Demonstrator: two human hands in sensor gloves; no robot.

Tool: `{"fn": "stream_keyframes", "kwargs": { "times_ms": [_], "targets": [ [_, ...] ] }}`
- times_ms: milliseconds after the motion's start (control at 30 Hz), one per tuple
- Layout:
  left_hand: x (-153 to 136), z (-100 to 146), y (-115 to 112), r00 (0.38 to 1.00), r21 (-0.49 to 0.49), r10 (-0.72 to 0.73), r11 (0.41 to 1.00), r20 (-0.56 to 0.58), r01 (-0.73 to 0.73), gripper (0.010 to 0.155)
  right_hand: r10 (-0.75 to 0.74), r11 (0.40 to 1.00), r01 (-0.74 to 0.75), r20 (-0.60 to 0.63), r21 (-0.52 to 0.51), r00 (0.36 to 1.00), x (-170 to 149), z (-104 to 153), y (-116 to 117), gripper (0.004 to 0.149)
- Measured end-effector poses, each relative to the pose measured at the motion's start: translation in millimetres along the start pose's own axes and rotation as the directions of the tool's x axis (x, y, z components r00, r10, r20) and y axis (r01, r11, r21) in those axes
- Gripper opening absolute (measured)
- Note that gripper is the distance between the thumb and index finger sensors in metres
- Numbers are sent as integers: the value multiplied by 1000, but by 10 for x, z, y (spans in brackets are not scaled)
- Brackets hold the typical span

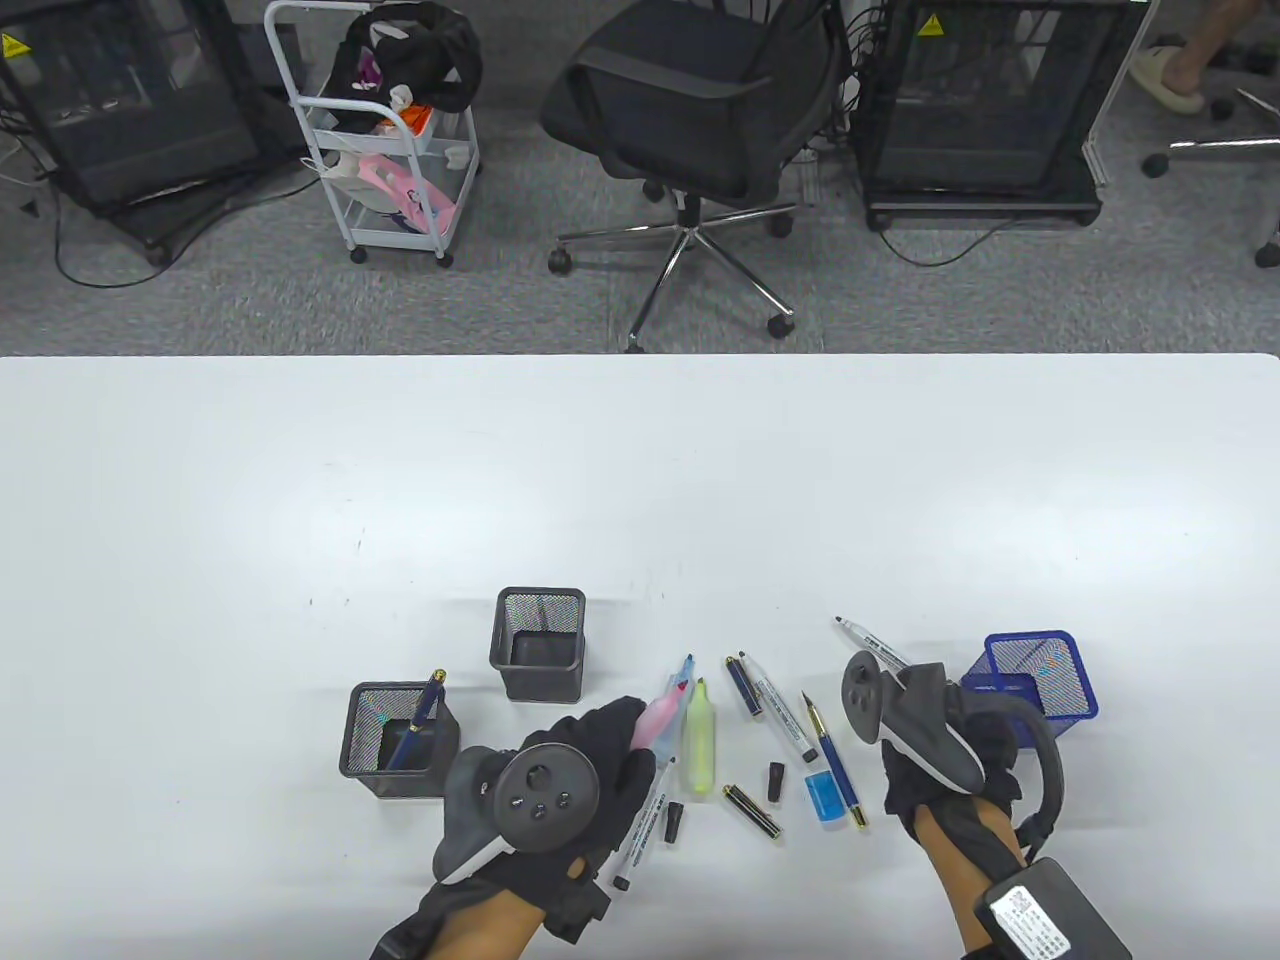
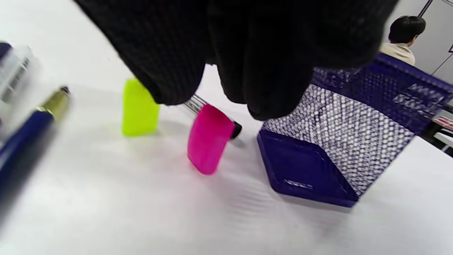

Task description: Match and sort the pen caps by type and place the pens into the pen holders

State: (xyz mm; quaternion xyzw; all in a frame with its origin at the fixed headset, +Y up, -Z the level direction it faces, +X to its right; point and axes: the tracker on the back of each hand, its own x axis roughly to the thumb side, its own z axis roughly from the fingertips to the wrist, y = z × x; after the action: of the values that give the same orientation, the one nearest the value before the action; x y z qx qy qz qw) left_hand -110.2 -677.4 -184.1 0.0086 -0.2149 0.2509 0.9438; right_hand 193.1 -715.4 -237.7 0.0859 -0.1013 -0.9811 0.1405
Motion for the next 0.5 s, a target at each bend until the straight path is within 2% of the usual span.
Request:
{"fn": "stream_keyframes", "kwargs": {
  "times_ms": [233,500],
  "targets": [
    [12,-5,-18,1000,-13,-9,1000,4,9,54,83,997,-83,-44,7,996,48,-71,136,62],
    [5,-16,-60,1000,-41,-16,999,5,16,54,47,999,-47,-45,7,998,64,-123,254,56]
  ]
}}
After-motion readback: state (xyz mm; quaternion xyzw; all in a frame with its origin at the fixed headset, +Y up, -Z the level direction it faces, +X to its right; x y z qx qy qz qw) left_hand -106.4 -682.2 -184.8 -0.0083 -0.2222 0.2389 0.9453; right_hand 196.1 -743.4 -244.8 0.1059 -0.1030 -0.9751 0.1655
